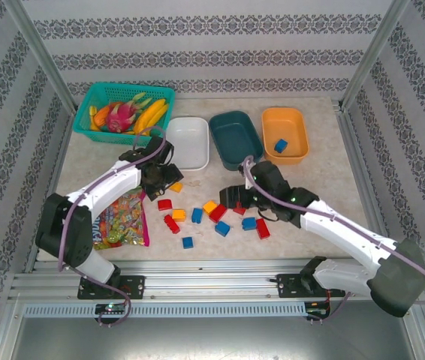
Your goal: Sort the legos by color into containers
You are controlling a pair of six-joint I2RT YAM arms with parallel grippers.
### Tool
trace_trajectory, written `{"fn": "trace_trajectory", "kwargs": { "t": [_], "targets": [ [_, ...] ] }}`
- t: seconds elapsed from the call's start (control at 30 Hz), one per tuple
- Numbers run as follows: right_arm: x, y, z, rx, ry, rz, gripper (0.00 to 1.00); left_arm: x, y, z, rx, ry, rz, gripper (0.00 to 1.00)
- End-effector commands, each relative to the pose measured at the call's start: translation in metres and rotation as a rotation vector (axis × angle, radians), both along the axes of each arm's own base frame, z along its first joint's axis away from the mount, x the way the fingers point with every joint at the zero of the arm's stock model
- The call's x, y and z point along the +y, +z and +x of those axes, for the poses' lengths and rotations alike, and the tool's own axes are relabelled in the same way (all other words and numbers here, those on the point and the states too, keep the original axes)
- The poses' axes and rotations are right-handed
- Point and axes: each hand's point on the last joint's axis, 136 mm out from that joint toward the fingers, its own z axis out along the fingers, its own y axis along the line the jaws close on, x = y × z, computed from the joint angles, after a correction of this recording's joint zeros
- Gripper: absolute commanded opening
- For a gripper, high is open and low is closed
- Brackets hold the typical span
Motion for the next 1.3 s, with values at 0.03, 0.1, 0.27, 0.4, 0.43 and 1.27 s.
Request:
{"fn": "trace_trajectory", "kwargs": {
  "t": [0.03,0.1,0.27,0.4,0.43,1.27],
  "targets": [
    [0.003,0.014,0.014,-0.106,-0.040,0.050,0.75,0.002,-0.019,0.014,0.018,0.134,-0.011,0.76],
    [0.005,0.014,0.014,-0.110,-0.033,0.055,0.75,0.004,-0.026,0.017,0.020,0.166,-0.002,0.74],
    [0.008,0.015,0.017,-0.108,-0.016,0.054,0.76,0.007,-0.039,0.028,-0.005,0.247,0.002,0.73],
    [0.011,0.013,0.017,-0.096,-0.013,0.062,0.76,0.006,-0.046,0.038,-0.024,0.287,-0.007,0.73],
    [0.011,0.013,0.017,-0.093,-0.015,0.062,0.76,0.006,-0.047,0.040,-0.022,0.289,-0.005,0.72],
    [0.007,0.005,0.028,-0.043,-0.058,0.062,0.76,0.020,-0.088,0.025,0.140,0.306,0.141,0.57]
  ]
}}
